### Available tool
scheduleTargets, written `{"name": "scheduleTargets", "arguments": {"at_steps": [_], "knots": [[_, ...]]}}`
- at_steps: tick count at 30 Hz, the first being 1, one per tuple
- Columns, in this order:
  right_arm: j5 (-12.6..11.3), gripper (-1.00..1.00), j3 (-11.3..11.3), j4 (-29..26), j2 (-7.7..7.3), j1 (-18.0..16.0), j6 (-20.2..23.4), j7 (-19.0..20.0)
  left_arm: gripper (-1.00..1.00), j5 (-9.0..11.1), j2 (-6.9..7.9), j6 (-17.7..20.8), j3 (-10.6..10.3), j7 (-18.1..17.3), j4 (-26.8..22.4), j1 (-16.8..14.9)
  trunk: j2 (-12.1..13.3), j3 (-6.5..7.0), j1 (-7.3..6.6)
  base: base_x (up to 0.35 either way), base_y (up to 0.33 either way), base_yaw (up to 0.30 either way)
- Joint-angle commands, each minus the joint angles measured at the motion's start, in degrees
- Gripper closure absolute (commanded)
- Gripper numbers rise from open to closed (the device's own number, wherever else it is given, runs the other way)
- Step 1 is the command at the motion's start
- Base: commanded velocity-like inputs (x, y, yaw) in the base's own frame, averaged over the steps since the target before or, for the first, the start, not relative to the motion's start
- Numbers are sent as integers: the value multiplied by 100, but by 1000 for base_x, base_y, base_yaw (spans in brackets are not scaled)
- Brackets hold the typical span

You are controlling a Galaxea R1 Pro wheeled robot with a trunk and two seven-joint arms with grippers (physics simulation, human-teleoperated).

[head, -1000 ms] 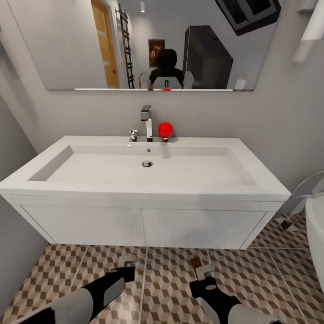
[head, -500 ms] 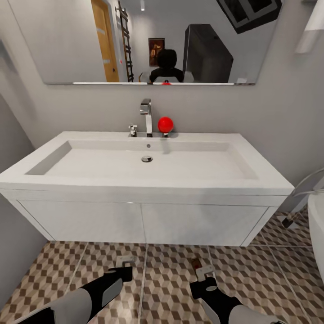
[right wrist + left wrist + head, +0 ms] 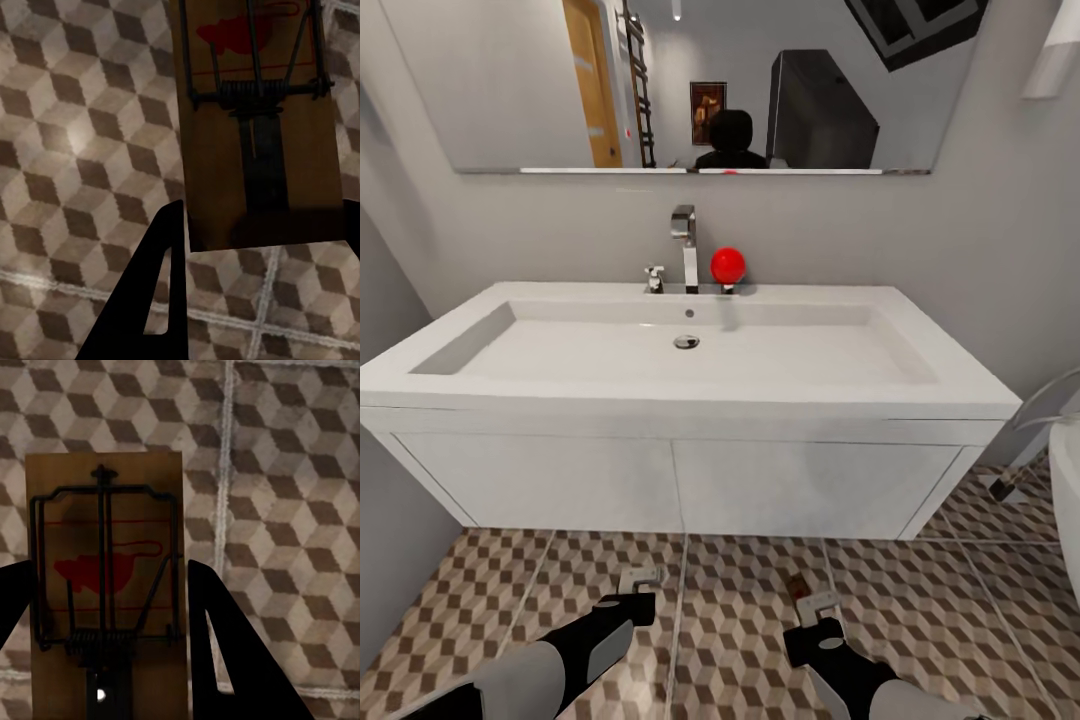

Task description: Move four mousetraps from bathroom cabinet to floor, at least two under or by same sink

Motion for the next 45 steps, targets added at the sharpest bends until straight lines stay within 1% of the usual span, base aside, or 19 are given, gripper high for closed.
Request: {"name": "scheduleTargets", "arguments": {"at_steps": [1,16,21,24,30,39,45], "knots": [[-60,100,49,-2,0,-2,3,-20,100,2,3,25,-36,38,-13,-4,-44,-23,22,0,0,0],[-56,100,49,-2,-11,-1,3,-18,100,2,3,25,-36,37,-4,-4,-645,-292,351,0,0,0],[-56,100,49,-2,-21,-1,-143,-12,100,2,3,25,-36,37,-5,-4,-846,-382,461,0,0,0],[-56,100,49,-2,-24,-1,-160,-11,100,2,3,25,-36,38,-5,-4,-966,-436,527,0,0,0],[-60,100,49,-10,-89,0,-164,-18,100,2,3,25,-36,38,-4,-2,-1207,-543,659,0,0,0],[-61,100,49,-3,-87,6,-164,-20,100,2,3,25,-36,37,-4,-1,-1568,-705,856,0,0,0],[-61,100,49,-2,-87,7,-164,-20,100,-6,3,-107,-36,37,-4,-1,-1808,-813,988,0,0,0]]}}
